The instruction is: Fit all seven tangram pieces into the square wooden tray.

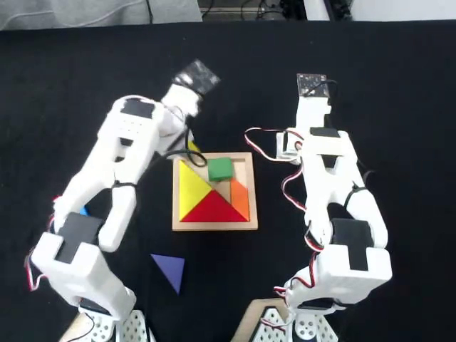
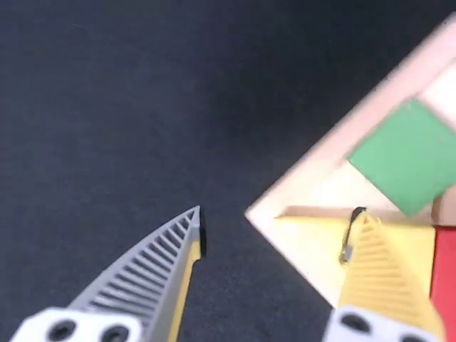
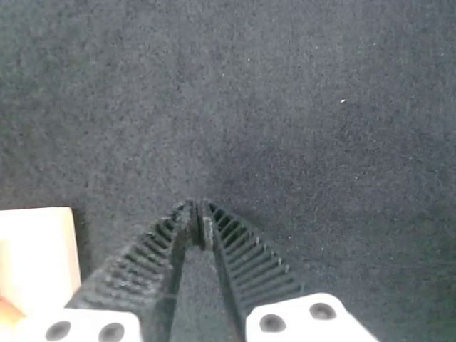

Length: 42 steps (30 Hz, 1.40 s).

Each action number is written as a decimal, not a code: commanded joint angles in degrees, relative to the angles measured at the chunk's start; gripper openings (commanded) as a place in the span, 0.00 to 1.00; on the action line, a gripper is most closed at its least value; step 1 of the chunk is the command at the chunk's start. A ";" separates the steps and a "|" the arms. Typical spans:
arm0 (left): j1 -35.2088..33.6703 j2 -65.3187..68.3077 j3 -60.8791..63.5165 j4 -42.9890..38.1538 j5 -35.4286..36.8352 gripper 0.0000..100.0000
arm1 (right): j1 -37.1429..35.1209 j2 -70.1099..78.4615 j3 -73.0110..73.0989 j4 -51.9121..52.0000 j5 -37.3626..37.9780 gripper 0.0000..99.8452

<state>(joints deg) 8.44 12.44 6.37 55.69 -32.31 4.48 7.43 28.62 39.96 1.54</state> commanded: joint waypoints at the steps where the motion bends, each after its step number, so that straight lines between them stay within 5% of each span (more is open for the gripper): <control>1: 3.12 -3.69 -3.56 0.62 6.86 0.32 | -0.18 -0.48 -1.45 -0.70 0.44 0.01; 12: 9.10 9.23 -3.47 -15.74 19.52 0.32 | 0.18 -0.57 -1.45 -0.88 0.44 0.01; 29: 8.66 9.67 -2.86 -15.47 10.20 0.32 | 0.18 -0.66 -1.45 -0.88 0.44 0.01; 42: 4.97 10.20 -2.86 -15.38 10.46 0.32 | 0.09 -0.57 -1.45 -0.88 0.44 0.01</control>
<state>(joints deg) 13.98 24.40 5.58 40.48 -21.85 4.48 7.43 28.62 39.96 1.54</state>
